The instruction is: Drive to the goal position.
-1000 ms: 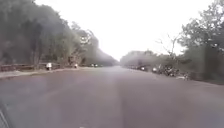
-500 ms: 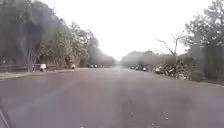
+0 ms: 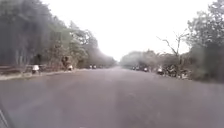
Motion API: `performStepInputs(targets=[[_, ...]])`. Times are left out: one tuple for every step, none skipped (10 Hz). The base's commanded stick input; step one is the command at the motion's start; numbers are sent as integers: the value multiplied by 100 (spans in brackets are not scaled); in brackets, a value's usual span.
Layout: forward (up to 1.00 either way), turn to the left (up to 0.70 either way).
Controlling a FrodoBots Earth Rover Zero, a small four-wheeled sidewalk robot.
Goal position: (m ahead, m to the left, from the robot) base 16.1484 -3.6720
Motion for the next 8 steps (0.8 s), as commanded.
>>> performStepInputs(targets=[[100,0],[100,0],[100,0],[100,0],[100,0],[100,0],[100,0],[100,0]])
